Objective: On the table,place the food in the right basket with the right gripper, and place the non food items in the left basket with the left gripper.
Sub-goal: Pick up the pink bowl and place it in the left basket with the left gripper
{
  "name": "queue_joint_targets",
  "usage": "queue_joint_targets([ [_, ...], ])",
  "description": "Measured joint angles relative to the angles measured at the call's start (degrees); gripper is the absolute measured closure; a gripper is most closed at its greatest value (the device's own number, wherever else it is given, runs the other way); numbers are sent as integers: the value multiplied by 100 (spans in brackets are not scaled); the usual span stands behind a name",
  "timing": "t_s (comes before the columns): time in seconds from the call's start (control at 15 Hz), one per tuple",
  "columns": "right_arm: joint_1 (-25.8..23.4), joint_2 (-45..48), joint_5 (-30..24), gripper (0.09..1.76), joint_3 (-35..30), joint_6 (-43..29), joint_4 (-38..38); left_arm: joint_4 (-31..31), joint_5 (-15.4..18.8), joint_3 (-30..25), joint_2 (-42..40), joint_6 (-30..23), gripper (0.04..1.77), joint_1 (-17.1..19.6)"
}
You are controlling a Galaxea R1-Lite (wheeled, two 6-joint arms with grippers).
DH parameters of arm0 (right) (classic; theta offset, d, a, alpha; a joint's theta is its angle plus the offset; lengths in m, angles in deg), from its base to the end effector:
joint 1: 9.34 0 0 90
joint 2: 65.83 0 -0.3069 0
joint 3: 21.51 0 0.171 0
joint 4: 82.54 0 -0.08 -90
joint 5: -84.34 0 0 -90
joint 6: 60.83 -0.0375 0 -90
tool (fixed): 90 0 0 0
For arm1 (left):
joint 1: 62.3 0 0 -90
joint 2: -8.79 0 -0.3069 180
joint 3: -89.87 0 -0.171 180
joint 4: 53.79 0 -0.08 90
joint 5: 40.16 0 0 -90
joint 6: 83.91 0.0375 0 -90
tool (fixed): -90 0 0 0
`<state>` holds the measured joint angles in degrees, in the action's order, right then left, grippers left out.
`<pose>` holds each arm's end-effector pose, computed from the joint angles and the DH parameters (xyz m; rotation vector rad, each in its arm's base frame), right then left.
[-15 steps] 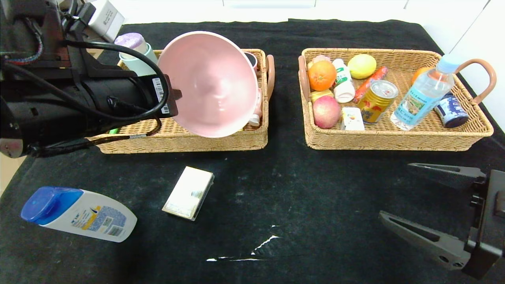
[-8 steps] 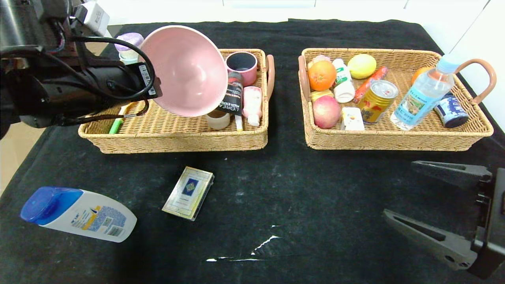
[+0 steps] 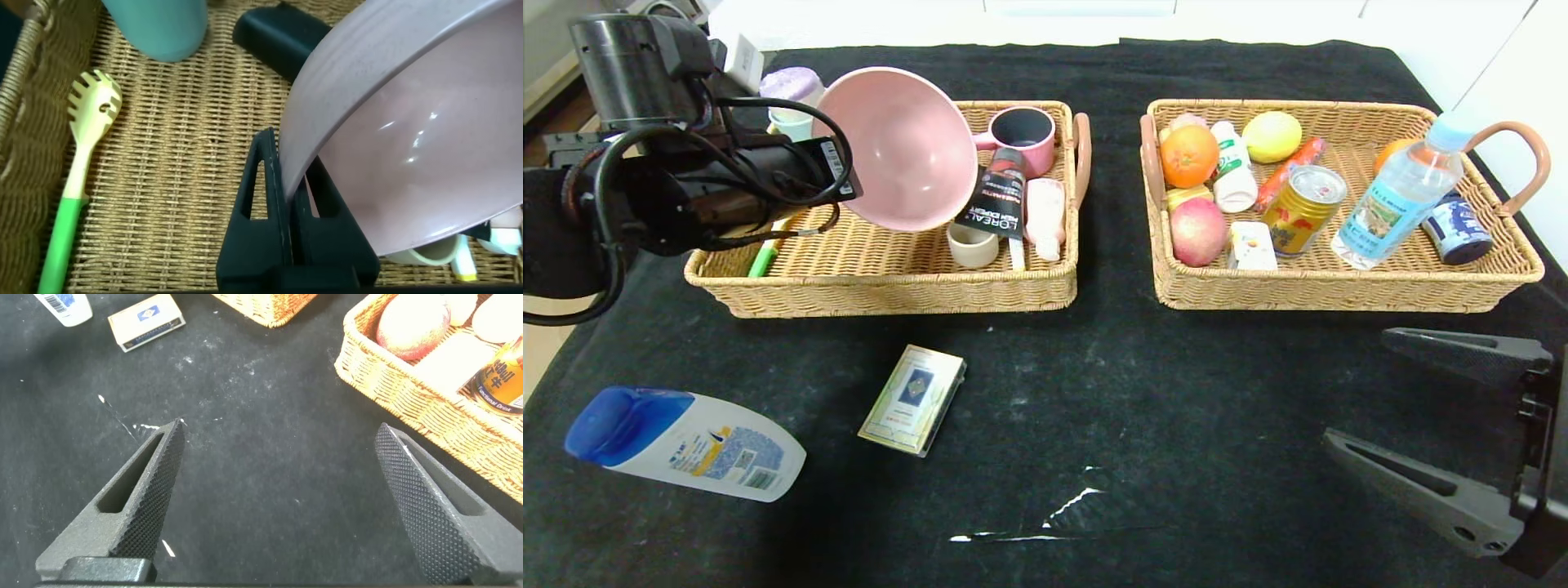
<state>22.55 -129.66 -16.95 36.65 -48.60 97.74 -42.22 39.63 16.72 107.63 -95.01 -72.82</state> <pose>0.1244 0.0860 0.2476 -0.2203 0.0141 0.7605 0.3288 -0.0543 0.3198 -0.1825 0.0614 0.0005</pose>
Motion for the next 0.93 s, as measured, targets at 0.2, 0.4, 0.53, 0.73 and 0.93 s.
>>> queue_joint_targets([
  [0.2, -6, 2, 13, 15, 4, 6, 1, -20, -12, 20, 50, 0, 125, 16],
  [0.4, -20, 52, 21, 15, 11, 11, -2, -17, -12, 13, 44, -7, 88, 13],
  [0.53, -37, 60, 21, 15, 17, 11, 0, -2, -12, 10, 28, 0, 71, -4],
  [0.73, -44, 61, 21, 14, 20, 9, 0, 127, -50, -6, -80, 26, 51, -83],
  [0.93, -45, 61, 21, 14, 17, 9, 0, 656, -63, -6, -336, 77, 38, -276],
])
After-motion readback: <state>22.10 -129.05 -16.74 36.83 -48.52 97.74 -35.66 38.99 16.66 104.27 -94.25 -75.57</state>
